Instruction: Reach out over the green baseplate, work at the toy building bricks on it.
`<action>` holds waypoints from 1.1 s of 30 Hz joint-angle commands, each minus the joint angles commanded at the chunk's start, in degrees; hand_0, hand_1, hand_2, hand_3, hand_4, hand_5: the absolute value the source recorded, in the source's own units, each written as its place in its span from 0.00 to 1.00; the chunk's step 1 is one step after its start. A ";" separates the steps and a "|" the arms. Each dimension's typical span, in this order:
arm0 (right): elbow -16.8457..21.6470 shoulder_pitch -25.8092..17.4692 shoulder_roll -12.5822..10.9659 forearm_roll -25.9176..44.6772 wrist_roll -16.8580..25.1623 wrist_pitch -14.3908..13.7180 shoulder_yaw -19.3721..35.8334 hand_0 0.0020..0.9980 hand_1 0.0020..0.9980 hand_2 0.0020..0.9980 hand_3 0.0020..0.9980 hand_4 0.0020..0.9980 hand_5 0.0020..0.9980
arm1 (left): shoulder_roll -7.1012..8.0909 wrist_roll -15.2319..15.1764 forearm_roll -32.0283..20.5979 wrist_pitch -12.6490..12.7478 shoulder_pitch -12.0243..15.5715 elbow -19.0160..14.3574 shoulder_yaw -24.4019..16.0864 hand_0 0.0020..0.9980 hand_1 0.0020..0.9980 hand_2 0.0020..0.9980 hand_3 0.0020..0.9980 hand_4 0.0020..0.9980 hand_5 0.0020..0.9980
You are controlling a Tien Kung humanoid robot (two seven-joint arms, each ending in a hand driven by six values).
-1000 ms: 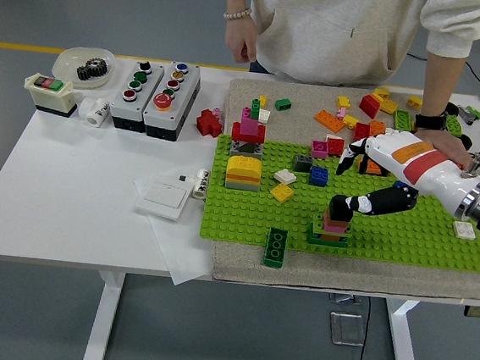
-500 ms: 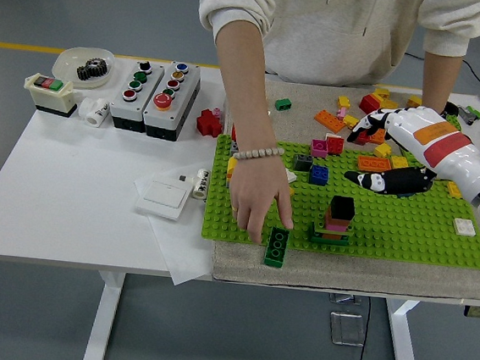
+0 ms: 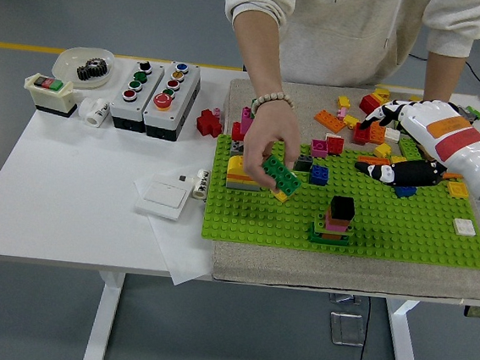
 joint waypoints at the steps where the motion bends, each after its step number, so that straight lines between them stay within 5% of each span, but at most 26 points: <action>1: -0.02 -0.03 0.01 0.02 0.00 -0.01 0.02 0.51 0.63 0.72 0.64 0.87 0.44 | -0.01 0.00 0.04 0.01 0.02 0.00 -0.03 0.47 0.59 0.69 0.86 0.97 0.86; 21: -2.73 0.05 0.51 1.63 -0.69 0.50 2.20 0.51 0.63 0.71 0.64 0.88 0.44 | -0.06 0.06 0.52 -0.15 0.07 0.15 -0.53 0.46 0.59 0.69 0.86 0.97 0.86; 28: -10.24 2.00 1.52 1.40 -1.65 -1.61 3.03 0.51 0.63 0.71 0.64 0.87 0.45 | -0.09 0.02 0.51 -0.24 0.10 0.14 -0.55 0.46 0.59 0.69 0.85 0.97 0.86; 33: -17.33 4.00 2.17 0.78 -0.93 -0.27 1.72 0.51 0.62 0.71 0.64 0.87 0.45 | -0.06 0.13 0.92 -0.22 0.11 0.18 -0.87 0.46 0.59 0.69 0.85 0.97 0.86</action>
